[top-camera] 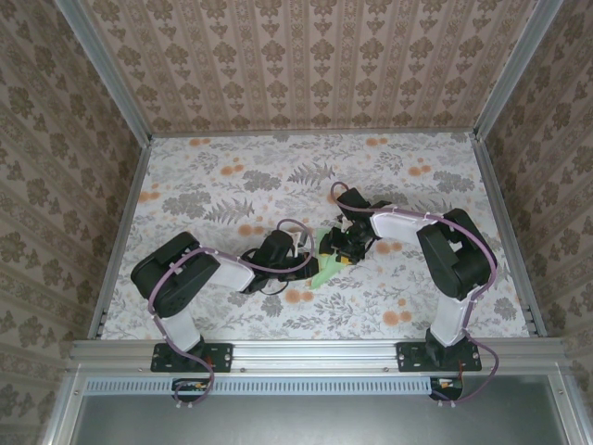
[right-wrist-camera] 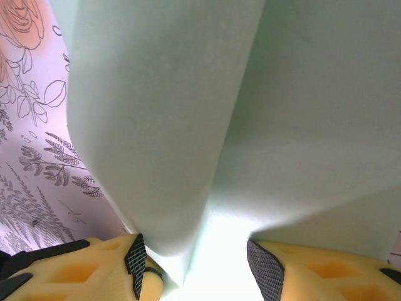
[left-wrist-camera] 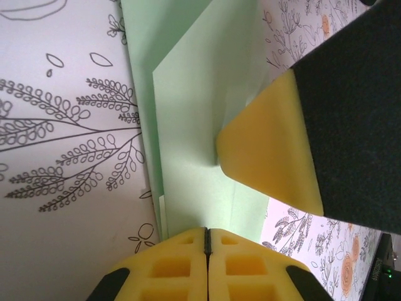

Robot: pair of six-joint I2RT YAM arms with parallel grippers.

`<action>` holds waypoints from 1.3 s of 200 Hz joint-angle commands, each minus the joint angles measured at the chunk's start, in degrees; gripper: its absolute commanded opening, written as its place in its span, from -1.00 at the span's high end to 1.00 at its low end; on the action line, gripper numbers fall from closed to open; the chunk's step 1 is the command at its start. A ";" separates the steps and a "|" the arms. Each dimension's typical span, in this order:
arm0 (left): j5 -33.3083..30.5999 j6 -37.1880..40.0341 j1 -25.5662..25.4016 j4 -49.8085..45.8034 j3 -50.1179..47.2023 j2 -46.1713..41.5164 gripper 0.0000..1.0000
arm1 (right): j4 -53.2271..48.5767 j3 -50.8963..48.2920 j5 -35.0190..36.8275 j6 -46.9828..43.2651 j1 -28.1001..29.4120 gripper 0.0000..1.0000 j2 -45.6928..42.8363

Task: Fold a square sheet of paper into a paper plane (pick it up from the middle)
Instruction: Fourth fold the wing at the center of the table.

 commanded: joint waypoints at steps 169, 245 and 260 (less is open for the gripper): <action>4.71 3.30 2.48 -9.98 -0.37 0.86 0.96 | 11.37 -3.28 -10.81 -7.40 -0.04 0.70 -8.49; 5.97 4.58 3.03 -12.76 0.56 0.94 0.97 | 11.89 -1.82 -9.13 -8.02 -0.15 0.75 -0.15; 5.96 4.64 3.08 -13.31 0.55 0.98 0.98 | 12.01 -2.05 -8.28 -7.87 -0.55 0.75 0.20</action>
